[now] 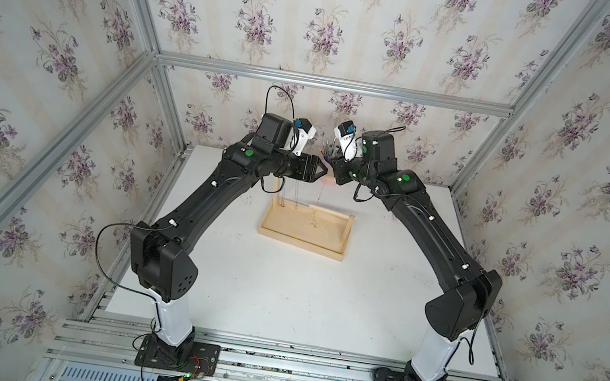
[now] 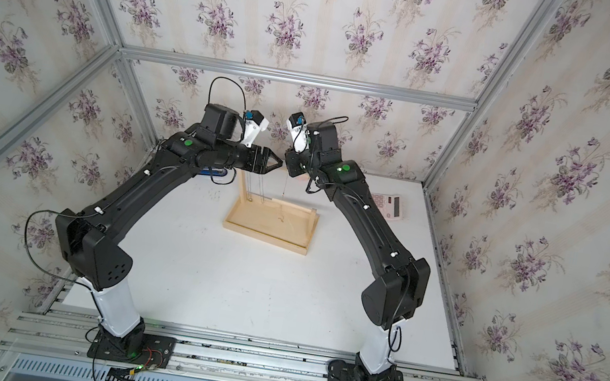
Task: Hang the necklace on the jewelry display stand
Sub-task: Adjust the necklace.
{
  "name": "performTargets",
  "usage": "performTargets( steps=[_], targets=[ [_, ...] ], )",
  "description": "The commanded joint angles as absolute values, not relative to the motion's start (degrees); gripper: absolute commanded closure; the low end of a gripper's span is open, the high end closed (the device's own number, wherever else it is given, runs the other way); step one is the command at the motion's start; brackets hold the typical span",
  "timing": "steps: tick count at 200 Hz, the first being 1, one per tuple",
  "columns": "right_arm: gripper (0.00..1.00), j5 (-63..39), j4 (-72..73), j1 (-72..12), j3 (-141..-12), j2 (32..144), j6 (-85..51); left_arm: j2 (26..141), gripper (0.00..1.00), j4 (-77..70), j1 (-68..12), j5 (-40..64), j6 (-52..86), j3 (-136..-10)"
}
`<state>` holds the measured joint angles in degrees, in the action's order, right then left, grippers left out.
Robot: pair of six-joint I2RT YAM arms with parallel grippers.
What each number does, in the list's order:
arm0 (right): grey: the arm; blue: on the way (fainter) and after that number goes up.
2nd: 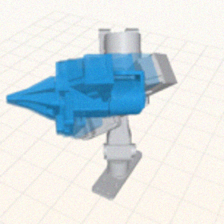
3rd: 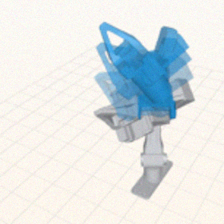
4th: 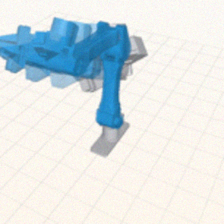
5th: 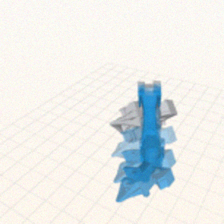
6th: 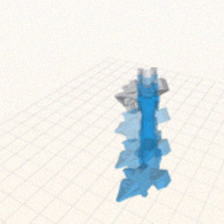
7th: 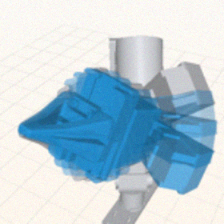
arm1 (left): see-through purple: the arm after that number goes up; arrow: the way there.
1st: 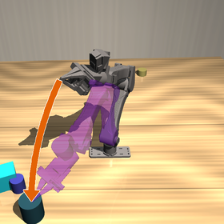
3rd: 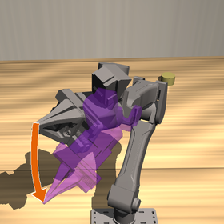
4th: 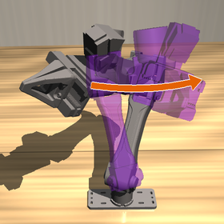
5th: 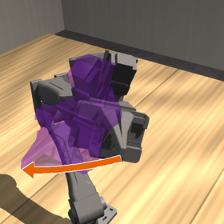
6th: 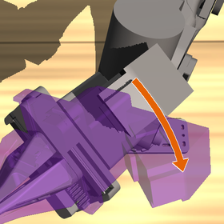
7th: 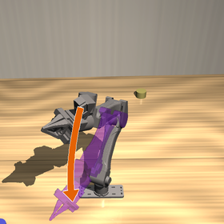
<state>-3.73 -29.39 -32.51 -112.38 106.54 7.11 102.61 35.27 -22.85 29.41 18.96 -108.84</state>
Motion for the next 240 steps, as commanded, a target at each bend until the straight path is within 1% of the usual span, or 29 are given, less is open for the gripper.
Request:
performTargets(
  steps=[1,42,73,78,114,146,150,157,202,240],
  targets=[
    [0.75,-3.9,-28.5,-32.6,-112.4,106.5,6.1,102.3,0.29,36.9,-22.8,30.3,17.7,-109.1],
    [0.77,-5.6,-29.4,-32.7,-112.6,106.8,5.2,101.7,0.28,36.5,-22.8,30.6,17.7,-108.8],
    [0.77,-8.0,-29.2,-32.7,-111.5,105.3,4.8,100.2,0.27,35.0,-22.8,29.2,18.1,-105.9],
    [0.77,-8.4,-29.2,-32.8,-111.6,105.2,4.8,100.0,0.25,34.8,-22.7,28.9,18.2,-105.5],
    [0.77,-10.3,-30.6,-33.0,-112.6,104.8,4.2,98.5,0.25,34.0,-22.6,26.4,19.0,-103.1],
    [0.78,-11.1,-30.8,-34.0,-110.8,102.8,3.6,95.7,0.24,31.9,-21.0,24.0,22.0,-100.1],
    [0.78,-11.2,-30.7,-34.2,-110.4,102.5,3.5,95.3,0.22,32.0,-20.7,23.1,22.8,-99.8],
    [0.78,-11.4,-30.6,-34.5,-109.6,101.9,3.2,94.9,0.22,32.6,-20.0,21.9,23.7,-99.6],
    [0.79,-9.4,-31.2,-40.5,-103.9,98.8,2.6,91.5,0.22,32.1,-15.7,20.8,27.3,-94.5],
    [0.80,-7.6,-29.6,-45.5,-96.2,97.3,-0.2,89.3,0.22,30.5,-14.3,21.5,27.9,-90.7]
  ],
)
